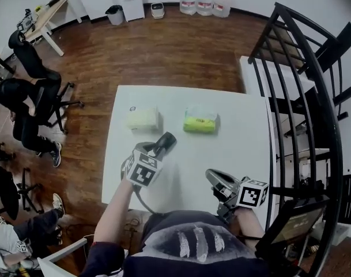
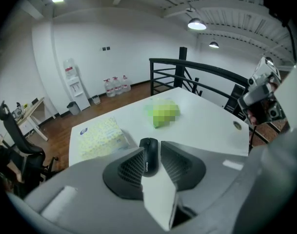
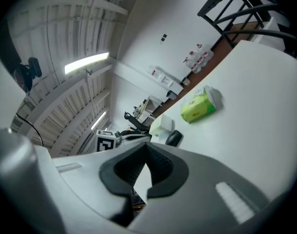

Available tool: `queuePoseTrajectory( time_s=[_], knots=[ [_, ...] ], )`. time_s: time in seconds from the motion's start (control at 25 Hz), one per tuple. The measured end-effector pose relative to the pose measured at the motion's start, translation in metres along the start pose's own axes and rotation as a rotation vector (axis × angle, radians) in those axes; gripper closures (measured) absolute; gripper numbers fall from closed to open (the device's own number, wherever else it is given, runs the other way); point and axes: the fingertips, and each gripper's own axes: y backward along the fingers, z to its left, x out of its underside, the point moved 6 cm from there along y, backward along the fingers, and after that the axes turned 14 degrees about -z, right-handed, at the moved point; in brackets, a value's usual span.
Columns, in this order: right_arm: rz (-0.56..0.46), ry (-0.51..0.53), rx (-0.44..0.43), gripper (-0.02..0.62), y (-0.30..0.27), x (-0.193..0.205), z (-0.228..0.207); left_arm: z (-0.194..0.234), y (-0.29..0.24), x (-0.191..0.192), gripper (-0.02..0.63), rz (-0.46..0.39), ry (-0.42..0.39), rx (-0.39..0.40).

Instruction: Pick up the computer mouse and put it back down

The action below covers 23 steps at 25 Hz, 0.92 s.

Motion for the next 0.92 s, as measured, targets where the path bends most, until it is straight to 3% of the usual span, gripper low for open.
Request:
queuePoseTrajectory(
  time_s=[0.16, 0.28, 0.44, 0.6, 0.76, 0.92],
  knots=[
    [-0.017, 0.001, 0.009, 0.592, 0.005, -0.010, 0.000, -0.016, 0.036, -0.006, 0.591, -0.080, 0.032, -0.039],
    [0.001, 0.000, -0.017, 0.592, -0.006, -0.010, 0.002, -0.023, 0.057, 0.010, 0.591, -0.103, 0.078, -0.063],
    [0.003, -0.050, 0.009, 0.592, -0.001, 0.000, 0.011, -0.044, 0.086, 0.021, 0.591, -0.117, 0.160, -0.039],
    [0.035, -0.052, -0.072, 0.592, -0.024, 0.036, 0.040, -0.054, 0.127, 0.056, 0.591, -0.137, 0.248, -0.015],
    [0.094, -0.041, -0.147, 0.592, -0.045, 0.063, 0.071, -0.060, 0.161, 0.079, 0.591, -0.139, 0.272, -0.041],
    [0.122, -0.025, -0.168, 0.592, -0.039, 0.061, 0.094, -0.074, 0.179, 0.074, 0.591, -0.148, 0.267, -0.063]
  ],
)
